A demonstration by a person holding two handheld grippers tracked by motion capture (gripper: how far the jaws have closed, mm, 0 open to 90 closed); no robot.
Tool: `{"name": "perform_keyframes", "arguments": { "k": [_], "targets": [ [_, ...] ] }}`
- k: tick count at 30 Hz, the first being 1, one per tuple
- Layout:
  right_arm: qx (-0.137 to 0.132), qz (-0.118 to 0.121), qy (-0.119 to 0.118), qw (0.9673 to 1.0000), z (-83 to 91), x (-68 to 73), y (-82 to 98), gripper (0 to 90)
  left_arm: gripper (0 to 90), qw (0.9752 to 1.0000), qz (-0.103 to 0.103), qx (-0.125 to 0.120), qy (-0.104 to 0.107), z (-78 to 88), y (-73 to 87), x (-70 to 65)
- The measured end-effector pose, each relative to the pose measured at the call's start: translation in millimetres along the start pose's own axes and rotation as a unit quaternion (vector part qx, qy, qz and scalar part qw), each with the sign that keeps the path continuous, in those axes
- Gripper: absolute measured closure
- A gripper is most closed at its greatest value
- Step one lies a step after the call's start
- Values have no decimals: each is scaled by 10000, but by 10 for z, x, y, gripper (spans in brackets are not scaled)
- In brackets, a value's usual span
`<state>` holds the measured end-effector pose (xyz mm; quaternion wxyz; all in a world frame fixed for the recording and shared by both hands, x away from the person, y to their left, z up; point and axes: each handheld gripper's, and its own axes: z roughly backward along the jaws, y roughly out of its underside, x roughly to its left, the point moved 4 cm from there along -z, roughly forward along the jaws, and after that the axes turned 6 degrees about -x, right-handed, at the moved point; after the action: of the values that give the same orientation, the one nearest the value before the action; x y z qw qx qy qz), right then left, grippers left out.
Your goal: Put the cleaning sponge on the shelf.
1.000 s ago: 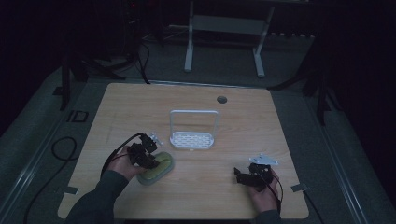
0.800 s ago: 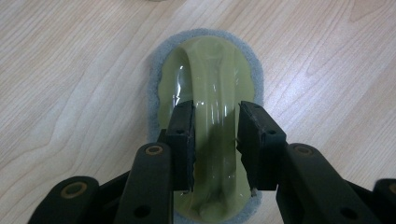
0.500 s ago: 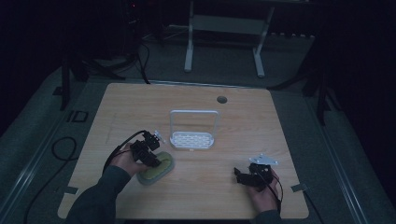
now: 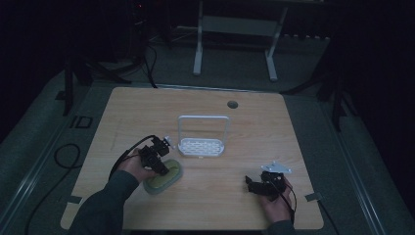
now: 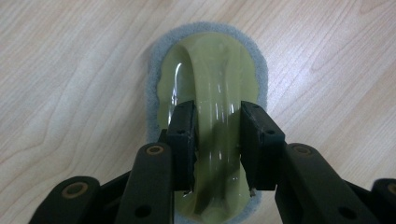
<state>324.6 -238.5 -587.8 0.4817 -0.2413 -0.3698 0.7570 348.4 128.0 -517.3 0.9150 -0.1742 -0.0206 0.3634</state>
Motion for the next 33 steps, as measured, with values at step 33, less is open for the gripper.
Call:
{"name": "perform_keyframes", "arguments": {
  "k": [33],
  "targets": [
    [0,-1,0,10000,0,0,0,143,715,9969,-514,577,-143,-2,-110,-25]
  ]
}}
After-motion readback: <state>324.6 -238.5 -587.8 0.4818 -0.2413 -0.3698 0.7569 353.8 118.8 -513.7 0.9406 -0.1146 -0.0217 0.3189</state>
